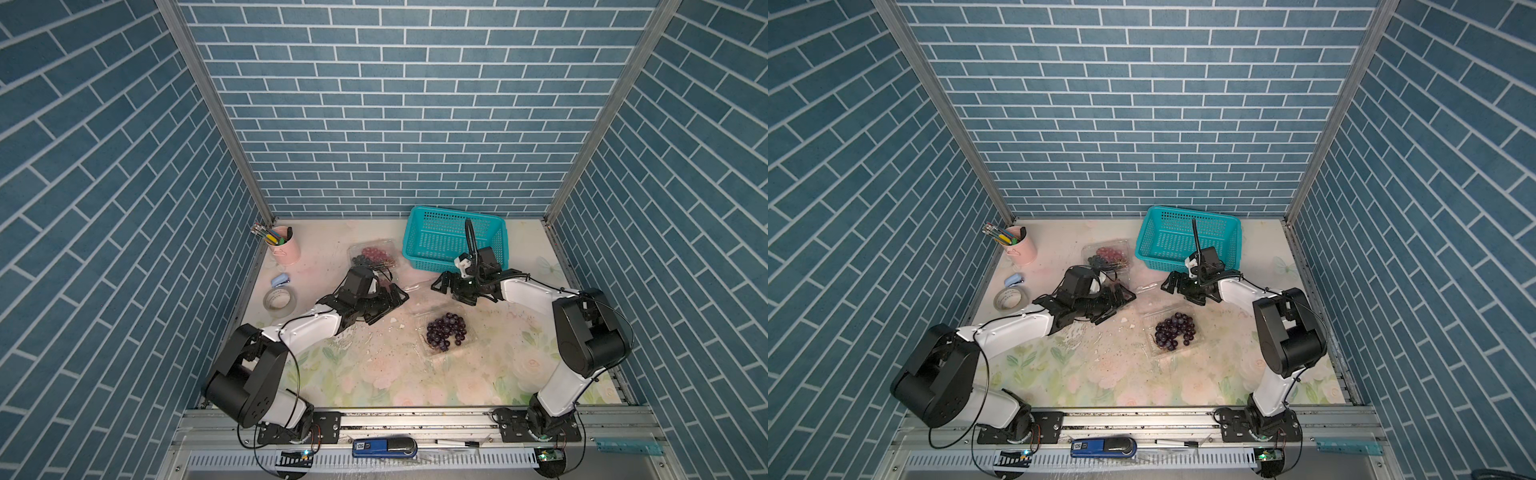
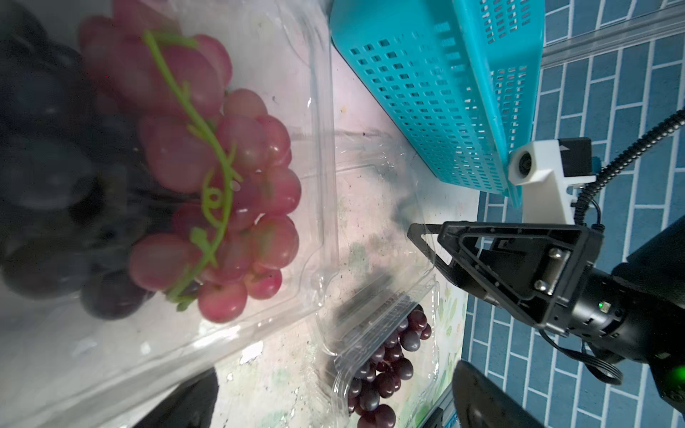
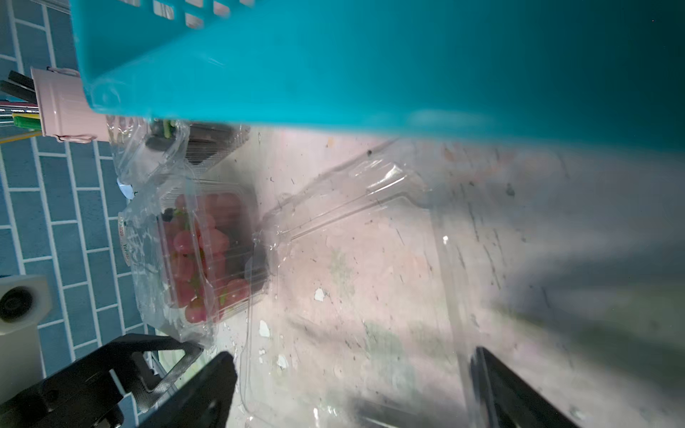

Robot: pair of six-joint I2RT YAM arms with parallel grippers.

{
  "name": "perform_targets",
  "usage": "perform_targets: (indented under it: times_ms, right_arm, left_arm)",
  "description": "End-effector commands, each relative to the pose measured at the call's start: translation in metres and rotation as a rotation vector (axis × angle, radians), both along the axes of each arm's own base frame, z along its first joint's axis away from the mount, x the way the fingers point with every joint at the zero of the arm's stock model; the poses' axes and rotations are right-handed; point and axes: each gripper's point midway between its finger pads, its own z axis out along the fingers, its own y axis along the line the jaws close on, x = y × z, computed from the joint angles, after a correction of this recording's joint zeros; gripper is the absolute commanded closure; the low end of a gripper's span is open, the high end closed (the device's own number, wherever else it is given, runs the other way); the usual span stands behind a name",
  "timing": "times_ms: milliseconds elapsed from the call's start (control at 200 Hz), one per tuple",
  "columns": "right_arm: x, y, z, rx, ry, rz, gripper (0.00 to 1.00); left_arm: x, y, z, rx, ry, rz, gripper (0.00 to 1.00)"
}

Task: Pack grapes into containers
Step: Close the packing box at the center of the board.

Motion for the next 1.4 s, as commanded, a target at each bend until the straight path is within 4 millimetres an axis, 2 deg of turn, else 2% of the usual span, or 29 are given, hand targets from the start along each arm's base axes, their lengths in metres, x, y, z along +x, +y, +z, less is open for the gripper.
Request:
perform_targets:
  times_ms: [0, 110, 225, 385, 560, 805, 1065, 1200, 1395]
  right_arm:
    - [0.006, 0.012, 0.000, 0.018, 0.019, 0.014, 0.02]
    - [0.009, 0.010, 0.010, -0.016, -0.003, 0.030, 0.02]
    - [0.007, -0.010, 0.023, -0.095, -0.043, 0.019, 0.02]
    - [-0.006, -0.046, 0.028, -0.164, -0.045, -0.022, 0.02]
    - [-0.026, -0.063, 0.028, -0.171, -0.044, -0.042, 0.02]
    - [-0.050, -0.065, 0.017, -0.110, -0.019, -0.064, 0.02]
    - [-0.058, -0.057, 0.010, -0.021, -0.005, -0.082, 0.02]
    - [-0.059, -0.056, 0.007, -0.013, 0.000, -0.080, 0.02]
    - [-0.059, -0.055, 0.014, 0.006, -0.016, -0.072, 0.01]
  left_arm:
    - [-0.006, 0.016, -0.002, 0.045, -0.007, 0.007, 0.00]
    - [-0.011, 0.009, -0.005, 0.020, 0.016, -0.014, 0.00]
    - [-0.019, -0.006, -0.004, 0.009, 0.014, -0.045, 0.00]
    - [-0.032, -0.033, -0.011, 0.004, 0.031, -0.098, 0.00]
    - [-0.034, -0.064, -0.025, -0.037, 0.055, -0.127, 0.00]
    - [-0.016, -0.084, -0.032, -0.055, 0.039, -0.126, 0.00]
    - [-0.001, -0.093, -0.031, -0.079, 0.006, -0.097, 0.00]
    - [0.008, -0.100, -0.025, -0.106, -0.025, -0.093, 0.00]
    - [0.011, -0.116, -0.002, -0.150, -0.081, -0.124, 0.00]
